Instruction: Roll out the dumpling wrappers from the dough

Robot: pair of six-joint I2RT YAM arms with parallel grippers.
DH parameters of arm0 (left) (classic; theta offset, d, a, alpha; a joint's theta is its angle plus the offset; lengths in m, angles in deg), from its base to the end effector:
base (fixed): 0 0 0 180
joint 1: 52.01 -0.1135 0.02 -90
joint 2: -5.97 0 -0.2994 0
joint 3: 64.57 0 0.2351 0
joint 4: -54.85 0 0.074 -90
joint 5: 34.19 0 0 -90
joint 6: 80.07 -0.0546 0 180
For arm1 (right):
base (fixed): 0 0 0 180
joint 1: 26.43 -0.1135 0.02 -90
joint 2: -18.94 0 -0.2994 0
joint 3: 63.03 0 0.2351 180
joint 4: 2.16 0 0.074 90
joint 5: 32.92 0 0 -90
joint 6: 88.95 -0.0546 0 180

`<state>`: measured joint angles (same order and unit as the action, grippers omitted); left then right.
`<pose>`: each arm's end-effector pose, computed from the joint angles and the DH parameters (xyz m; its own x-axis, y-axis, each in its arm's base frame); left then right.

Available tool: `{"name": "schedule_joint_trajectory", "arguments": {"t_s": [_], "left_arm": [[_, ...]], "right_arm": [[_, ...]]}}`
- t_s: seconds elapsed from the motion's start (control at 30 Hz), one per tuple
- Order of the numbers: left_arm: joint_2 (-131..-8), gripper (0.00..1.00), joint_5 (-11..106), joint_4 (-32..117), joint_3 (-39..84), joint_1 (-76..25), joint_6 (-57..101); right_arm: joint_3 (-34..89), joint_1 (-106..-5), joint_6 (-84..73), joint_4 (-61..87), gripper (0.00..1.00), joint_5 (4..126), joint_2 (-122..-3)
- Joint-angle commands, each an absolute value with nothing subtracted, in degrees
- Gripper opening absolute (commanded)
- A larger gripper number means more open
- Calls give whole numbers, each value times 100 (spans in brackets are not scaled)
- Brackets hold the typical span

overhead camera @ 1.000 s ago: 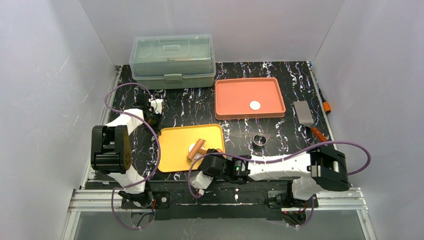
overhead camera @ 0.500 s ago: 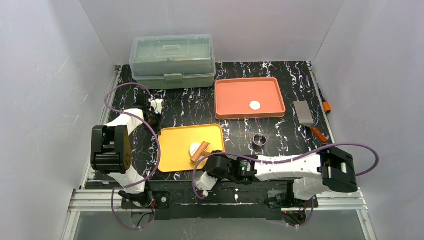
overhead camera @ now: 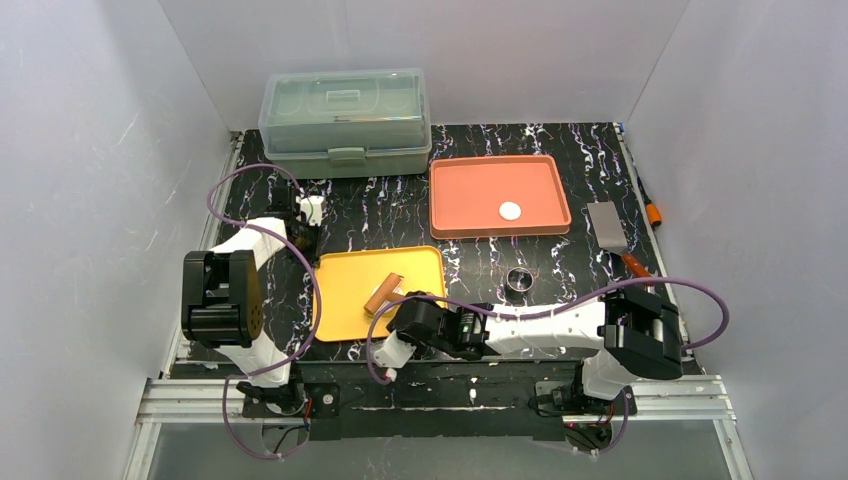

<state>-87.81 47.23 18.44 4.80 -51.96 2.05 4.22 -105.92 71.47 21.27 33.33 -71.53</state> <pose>0.3162 -0.0084 0.2033 -0.8548 0.1363 -0.5008 0.1926 0.9793 -0.0622 0.0807 0.3142 0.2300 0.7560 -0.6530 0.0459 -0.4097 -0.5266 -0.7449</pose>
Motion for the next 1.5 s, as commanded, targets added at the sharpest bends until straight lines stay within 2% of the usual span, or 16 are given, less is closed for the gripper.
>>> {"name": "schedule_joint_trajectory", "arguments": {"t_s": [0.0,0.27,0.7,1.17,1.47], "left_arm": [[-8825,0,4904,1801,396,-5192,109],[-8814,0,4904,1825,383,-5192,109],[-8799,0,4887,1801,383,-5192,122],[-8765,0,4886,1818,356,-5192,119],[-8767,0,4895,1810,351,-5192,117]], "right_arm": [[-55,-10551,6706,3934,1,4700,-7675],[-203,-10731,6355,4736,1,4443,-6836],[173,-10378,6843,3581,1,4533,-8102],[4,-10624,6386,4616,1,4213,-7143],[329,-10266,6738,3905,1,4341,-8054]]}}
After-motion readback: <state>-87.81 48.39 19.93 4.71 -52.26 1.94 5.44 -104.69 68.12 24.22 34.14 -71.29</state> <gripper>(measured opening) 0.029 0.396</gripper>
